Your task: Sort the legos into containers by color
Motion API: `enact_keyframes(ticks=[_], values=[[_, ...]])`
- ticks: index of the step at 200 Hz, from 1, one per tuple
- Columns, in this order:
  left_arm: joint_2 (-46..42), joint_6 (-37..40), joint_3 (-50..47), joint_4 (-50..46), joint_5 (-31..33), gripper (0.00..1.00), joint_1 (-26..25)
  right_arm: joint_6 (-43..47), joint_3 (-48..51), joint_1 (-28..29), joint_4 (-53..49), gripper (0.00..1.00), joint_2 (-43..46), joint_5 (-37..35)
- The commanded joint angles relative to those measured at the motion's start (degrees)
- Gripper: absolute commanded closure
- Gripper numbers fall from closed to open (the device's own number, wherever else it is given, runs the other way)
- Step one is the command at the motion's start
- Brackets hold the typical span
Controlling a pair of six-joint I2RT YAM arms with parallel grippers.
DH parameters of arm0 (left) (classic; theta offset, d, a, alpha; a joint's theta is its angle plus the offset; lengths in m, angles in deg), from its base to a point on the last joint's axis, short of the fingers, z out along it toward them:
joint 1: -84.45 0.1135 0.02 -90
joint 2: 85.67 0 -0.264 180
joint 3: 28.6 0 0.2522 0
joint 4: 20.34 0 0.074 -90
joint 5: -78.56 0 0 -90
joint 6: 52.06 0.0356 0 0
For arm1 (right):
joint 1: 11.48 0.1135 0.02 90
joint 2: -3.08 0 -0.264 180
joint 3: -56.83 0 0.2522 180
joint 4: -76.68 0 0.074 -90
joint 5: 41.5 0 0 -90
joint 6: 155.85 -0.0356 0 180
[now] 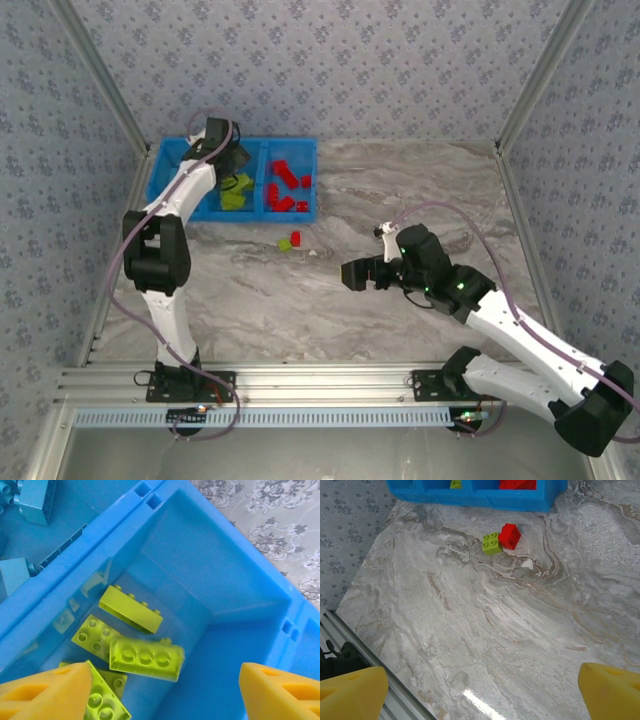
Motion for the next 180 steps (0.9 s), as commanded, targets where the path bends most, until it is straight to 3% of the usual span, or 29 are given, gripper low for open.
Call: enact_keyframes(ticks=[1,29,48,77,99,113,128,155,180], values=[[-6.87,2.80,-1.03,-0.88,0.81,0.20,-1.09,-1.68,-0.55,-0.07,-0.43,0.00,0.05,-1.25],[-18.38,7.03,-10.64,2.05,-1.66,0.20,-3.37,-2.01,-0.50,0.21,1.58,0.00,-2.82,-1.30],[-28.78,16.60,-18.38,3.88,-3.89,0.17,-7.39,-2.14,-1.60,1.09,2.24,0.00,-6.68,-4.27],[-44.10,31.89,-28.31,-0.37,-5.53,0.16,-15.46,-4.61,-4.38,3.40,6.75,0.10,-14.80,-5.58],[-54.05,45.25,-35.59,-7.52,-15.73,0.15,-21.32,-7.48,-7.78,6.12,10.39,0.19,-23.01,-10.23],[-59.44,50.31,-40.13,-11.88,-18.71,0.14,-25.26,-9.84,-10.92,6.71,12.37,0.22,-28.96,-11.68],[-64.11,51.40,-45.28,-14.29,-19.47,0.14,-27.32,-12.24,-14.31,7.02,14.63,0.23,-35.07,-13.06],[-70.23,49.26,-54.54,-9.33,-19.67,0.12,-27.47,-14.71,-20.74,7.26,16.89,0.27,-45.41,-14.99],[-71.52,49.07,-55.23,-10.48,-17.96,0.10,-27.47,-15.59,-27.76,7.49,17.58,0.28,-53.87,-15.95]])
